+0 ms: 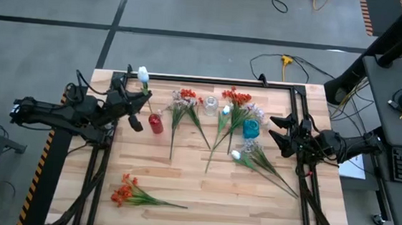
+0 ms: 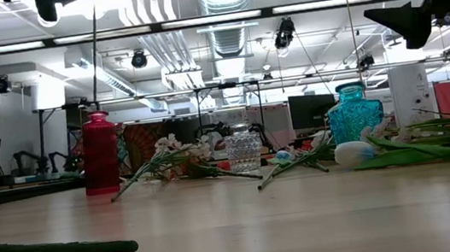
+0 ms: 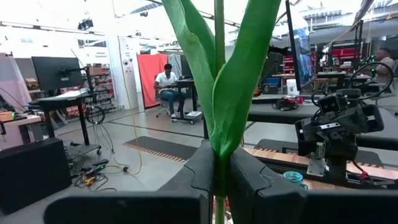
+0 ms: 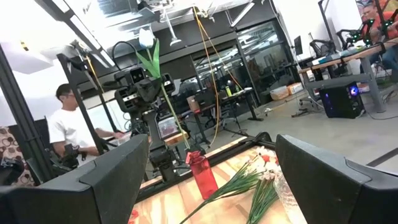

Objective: Sort flowers into vase by color
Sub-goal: Put the bottom left white flower into the red vase

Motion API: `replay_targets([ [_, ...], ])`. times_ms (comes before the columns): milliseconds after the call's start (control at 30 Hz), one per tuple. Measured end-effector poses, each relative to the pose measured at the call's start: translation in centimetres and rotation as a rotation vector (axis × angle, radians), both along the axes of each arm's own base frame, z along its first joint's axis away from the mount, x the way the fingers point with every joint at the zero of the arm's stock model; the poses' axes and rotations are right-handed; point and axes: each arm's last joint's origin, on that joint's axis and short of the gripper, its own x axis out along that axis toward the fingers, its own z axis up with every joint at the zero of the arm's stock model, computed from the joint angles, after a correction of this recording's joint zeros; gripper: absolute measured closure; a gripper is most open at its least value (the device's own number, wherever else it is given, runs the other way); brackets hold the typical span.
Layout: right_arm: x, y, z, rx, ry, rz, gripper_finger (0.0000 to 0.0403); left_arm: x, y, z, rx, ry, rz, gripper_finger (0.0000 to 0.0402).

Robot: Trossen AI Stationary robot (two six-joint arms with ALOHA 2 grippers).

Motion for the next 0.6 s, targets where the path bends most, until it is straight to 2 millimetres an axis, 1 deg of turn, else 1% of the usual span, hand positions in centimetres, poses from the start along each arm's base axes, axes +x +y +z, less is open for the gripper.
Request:
replay_targets([
  [267,0.0,0.0,0.0,-0.003,0.005,0.000,0.0060,0.1,0.0,-0.4,0.000,0.011,0.000,0.0395],
  [600,0.0,0.0,-0.1,-0.003,0.009,0.000,0.0060,0.1,0.0,-1.9,0.006,0.006,0.002,0.0395],
])
